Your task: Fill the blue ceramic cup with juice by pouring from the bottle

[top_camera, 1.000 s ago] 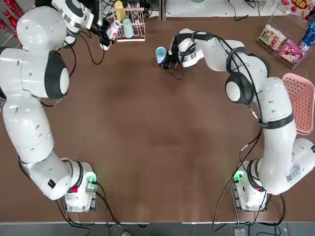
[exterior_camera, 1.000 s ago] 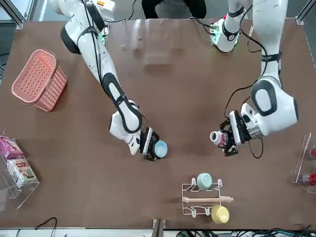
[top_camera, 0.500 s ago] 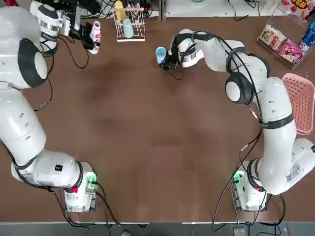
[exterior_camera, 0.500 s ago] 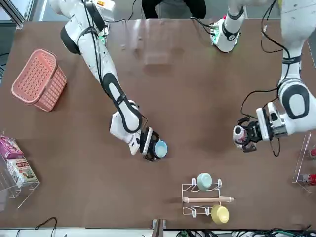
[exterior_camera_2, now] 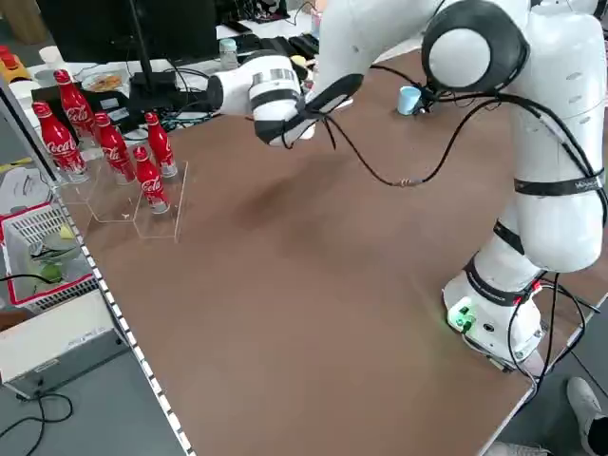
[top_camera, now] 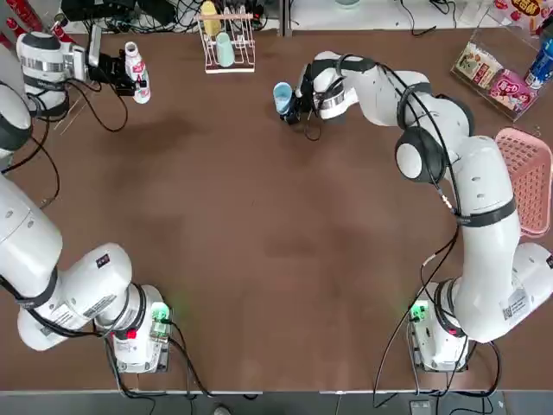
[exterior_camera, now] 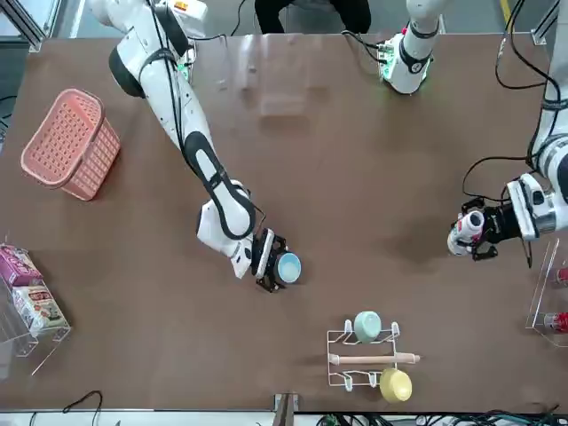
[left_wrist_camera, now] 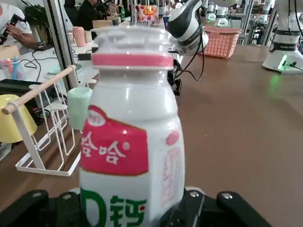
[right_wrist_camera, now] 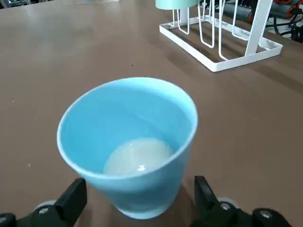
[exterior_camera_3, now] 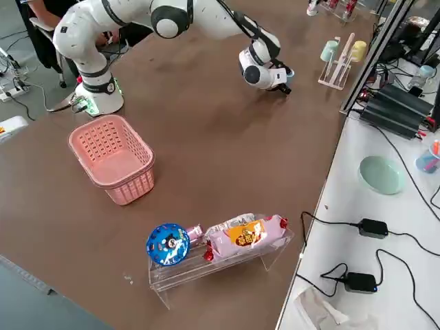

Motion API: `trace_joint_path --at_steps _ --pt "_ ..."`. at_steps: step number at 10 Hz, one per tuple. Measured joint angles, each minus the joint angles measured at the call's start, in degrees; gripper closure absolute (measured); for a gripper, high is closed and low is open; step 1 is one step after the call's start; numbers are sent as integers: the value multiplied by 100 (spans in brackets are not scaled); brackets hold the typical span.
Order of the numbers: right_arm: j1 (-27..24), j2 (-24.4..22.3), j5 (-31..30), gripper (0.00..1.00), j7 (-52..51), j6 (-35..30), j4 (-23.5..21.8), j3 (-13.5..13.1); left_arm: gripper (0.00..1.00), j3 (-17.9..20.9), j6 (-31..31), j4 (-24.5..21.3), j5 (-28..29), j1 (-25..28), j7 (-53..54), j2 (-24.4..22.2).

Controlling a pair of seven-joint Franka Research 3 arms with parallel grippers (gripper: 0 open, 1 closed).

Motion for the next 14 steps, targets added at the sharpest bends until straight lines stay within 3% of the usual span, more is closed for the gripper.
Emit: trace_joint_path --at_steps 2,8,12,14 --pt "-2 0 3 0 0 1 4 0 55 -135 -292 158 16 438 9 290" --pt "-194 -117 11 0 0 -1 -69 9 55 -153 -550 295 113 1037 306 765" --pt "-464 -628 4 0 -5 -86 -764 43 55 -153 -599 498 225 1245 526 1160" --pt "-717 -1108 -395 0 -27 -222 -1278 40 55 -155 -602 508 305 1249 739 1243"
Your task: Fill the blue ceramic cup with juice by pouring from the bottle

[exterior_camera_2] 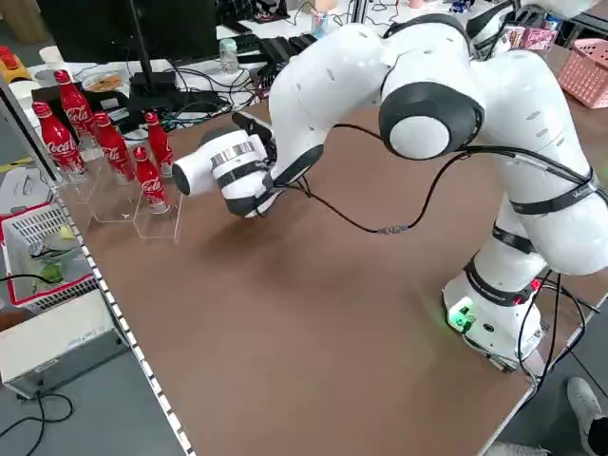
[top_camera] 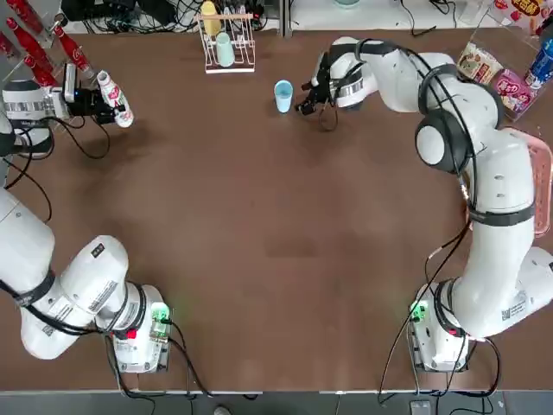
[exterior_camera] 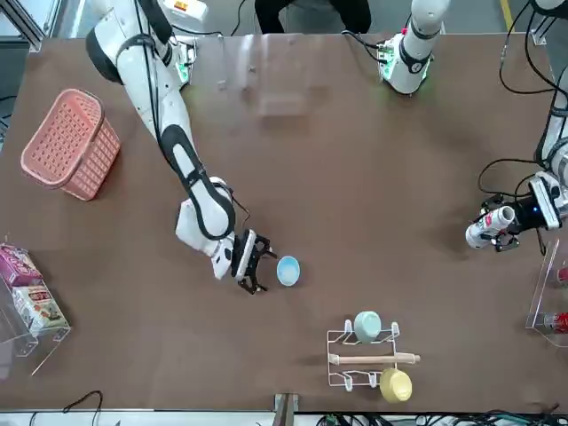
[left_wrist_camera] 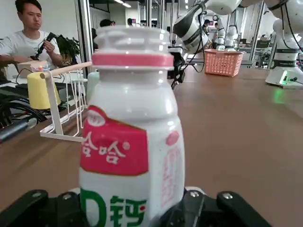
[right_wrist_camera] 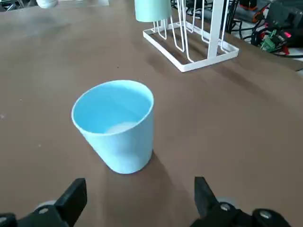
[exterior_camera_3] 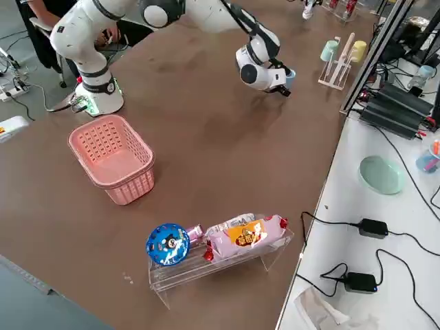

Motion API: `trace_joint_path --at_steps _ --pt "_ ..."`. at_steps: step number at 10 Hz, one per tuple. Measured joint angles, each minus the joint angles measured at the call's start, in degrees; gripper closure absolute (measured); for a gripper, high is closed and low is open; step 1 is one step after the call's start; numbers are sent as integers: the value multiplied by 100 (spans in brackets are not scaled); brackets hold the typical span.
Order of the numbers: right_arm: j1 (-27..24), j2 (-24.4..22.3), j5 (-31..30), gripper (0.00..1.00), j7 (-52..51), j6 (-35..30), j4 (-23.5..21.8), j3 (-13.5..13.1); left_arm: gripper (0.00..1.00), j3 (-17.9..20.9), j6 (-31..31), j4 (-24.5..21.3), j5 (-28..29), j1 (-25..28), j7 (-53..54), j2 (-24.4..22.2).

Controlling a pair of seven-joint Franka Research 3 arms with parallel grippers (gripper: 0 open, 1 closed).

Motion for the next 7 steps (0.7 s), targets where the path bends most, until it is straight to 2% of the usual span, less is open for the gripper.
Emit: trace_joint_path --at_steps 3,4,6,7 --pt "-622 -822 -1516 0 162 -185 -507 -79 55 2 1 11 85 91 53 91" --pt "-707 -977 -2312 0 615 -255 -538 -207 55 3 1 13 156 164 68 134" --pt "-835 -1102 -4430 0 2502 -304 -379 -280 55 3 1 14 194 262 156 283" --pt "-887 -1127 -5175 0 3651 -428 -195 -284 55 3 1 16 215 290 189 376"
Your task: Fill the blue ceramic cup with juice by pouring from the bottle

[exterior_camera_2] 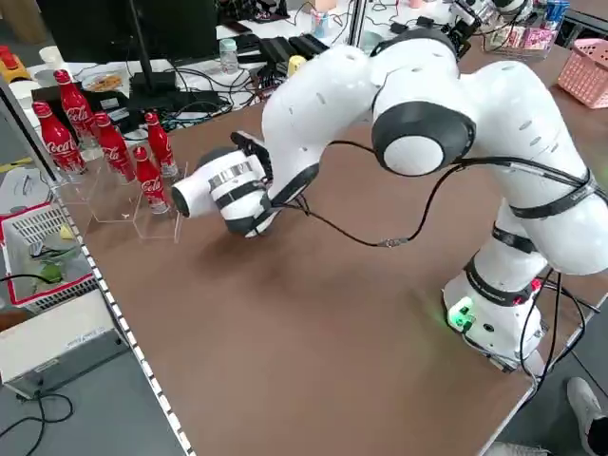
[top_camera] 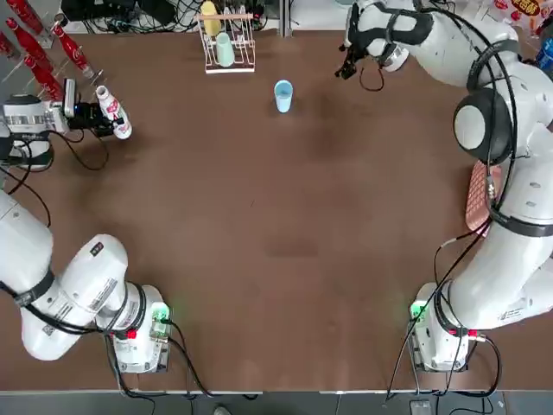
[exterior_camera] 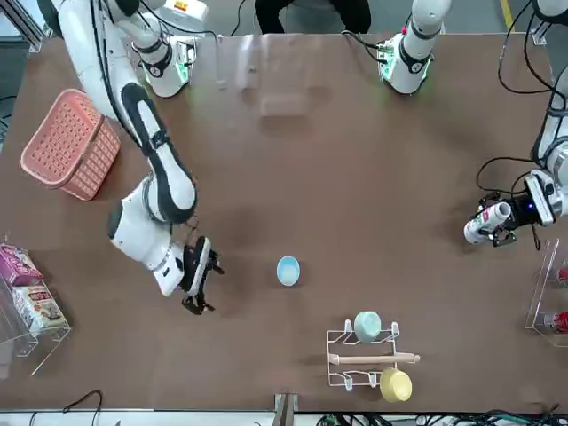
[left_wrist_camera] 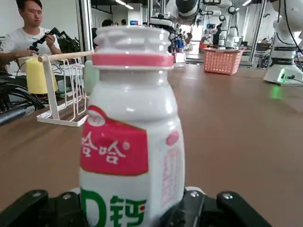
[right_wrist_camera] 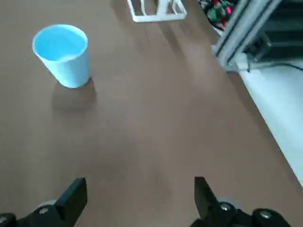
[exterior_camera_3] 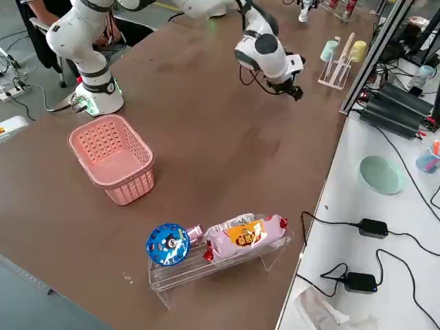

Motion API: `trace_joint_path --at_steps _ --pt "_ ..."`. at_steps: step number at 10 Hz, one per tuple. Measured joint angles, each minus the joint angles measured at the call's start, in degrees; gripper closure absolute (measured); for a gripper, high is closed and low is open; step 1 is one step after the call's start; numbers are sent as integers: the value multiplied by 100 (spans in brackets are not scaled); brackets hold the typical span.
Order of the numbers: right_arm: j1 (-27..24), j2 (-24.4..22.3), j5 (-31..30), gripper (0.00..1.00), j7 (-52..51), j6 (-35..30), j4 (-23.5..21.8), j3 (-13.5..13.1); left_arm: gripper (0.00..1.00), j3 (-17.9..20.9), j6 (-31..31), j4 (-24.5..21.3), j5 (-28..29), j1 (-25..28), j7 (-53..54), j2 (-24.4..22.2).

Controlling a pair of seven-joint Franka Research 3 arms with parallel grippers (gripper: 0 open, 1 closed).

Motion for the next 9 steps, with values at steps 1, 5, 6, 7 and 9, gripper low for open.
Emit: trace_joint_path --at_steps 1,5,6,7,9 --pt "-74 -16 -325 0 1072 -225 225 -16 55 0 0 1 8 6 22 83" --pt "-692 -62 -1779 0 4793 -1301 987 -44 52 -15 -1 9 16 5 255 228" --pt "-754 -108 -2199 0 5853 -1734 1223 -49 52 -16 -1 10 17 6 262 264" --pt "-820 -208 -2501 0 6802 -2192 1408 -52 50 -16 -1 12 20 8 272 303" --pt "-1036 -493 -2698 0 7914 -3231 1655 -65 44 -17 -3 18 22 10 296 333"
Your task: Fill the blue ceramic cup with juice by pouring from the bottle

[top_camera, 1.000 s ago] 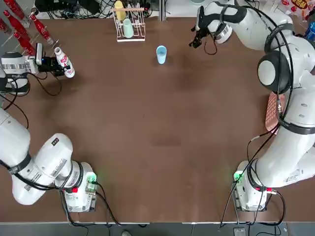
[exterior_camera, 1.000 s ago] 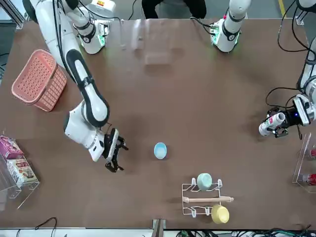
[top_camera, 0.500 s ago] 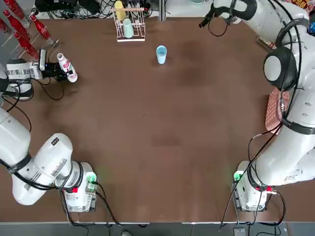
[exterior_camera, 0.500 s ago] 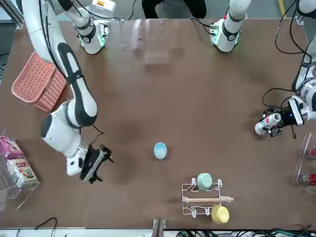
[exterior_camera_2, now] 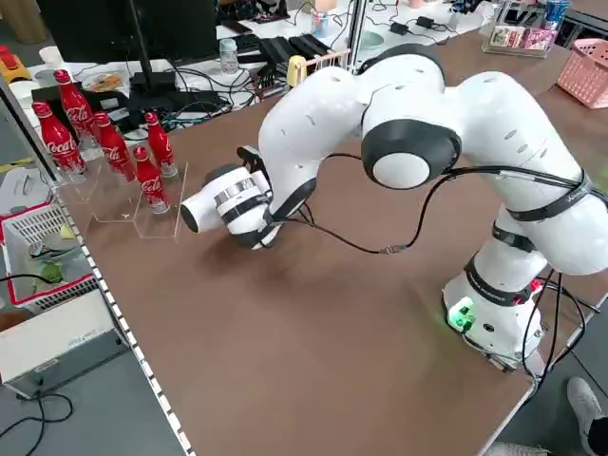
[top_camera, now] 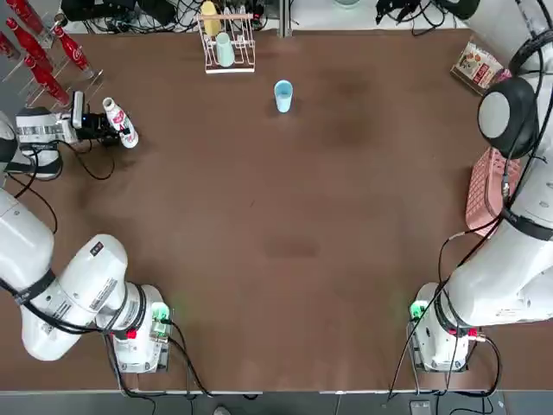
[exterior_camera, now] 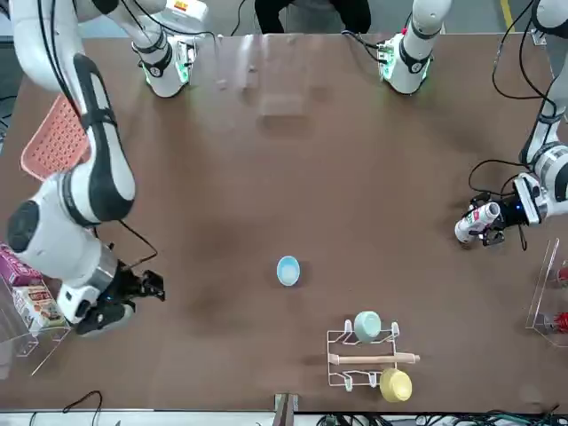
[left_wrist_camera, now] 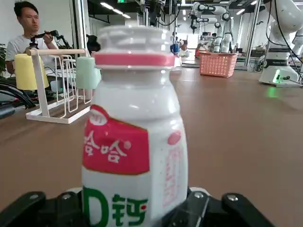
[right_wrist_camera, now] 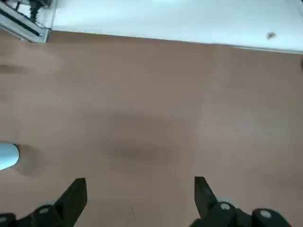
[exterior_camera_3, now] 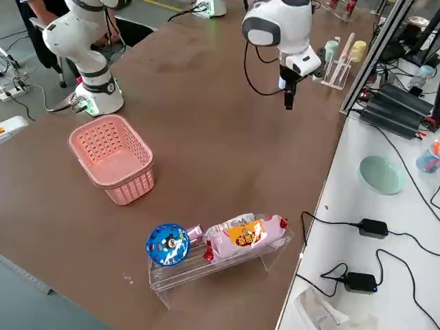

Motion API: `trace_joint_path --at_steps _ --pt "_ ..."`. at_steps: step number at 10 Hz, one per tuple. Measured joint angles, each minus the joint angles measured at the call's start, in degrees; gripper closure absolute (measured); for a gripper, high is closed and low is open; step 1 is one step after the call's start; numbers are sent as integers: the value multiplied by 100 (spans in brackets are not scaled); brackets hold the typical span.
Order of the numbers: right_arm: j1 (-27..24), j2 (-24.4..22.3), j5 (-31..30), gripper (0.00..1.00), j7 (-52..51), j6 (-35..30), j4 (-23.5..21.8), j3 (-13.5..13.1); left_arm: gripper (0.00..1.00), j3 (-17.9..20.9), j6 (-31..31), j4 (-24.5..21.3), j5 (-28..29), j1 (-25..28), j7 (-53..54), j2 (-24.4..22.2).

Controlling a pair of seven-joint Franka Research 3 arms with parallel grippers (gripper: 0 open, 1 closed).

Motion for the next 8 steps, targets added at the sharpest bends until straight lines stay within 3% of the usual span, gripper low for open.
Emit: trace_joint_path --at_steps 4,6,8 --pt "-806 -703 -42 0 186 -1511 157 -31 41 -1 0 62 1 4 1 1" --pt "-1179 -996 -172 0 142 -1931 152 -21 28 -3 -25 83 2 8 1 0" --pt "-1317 -1277 -391 0 54 -2365 118 -7 24 -4 -43 98 2 11 1 0"
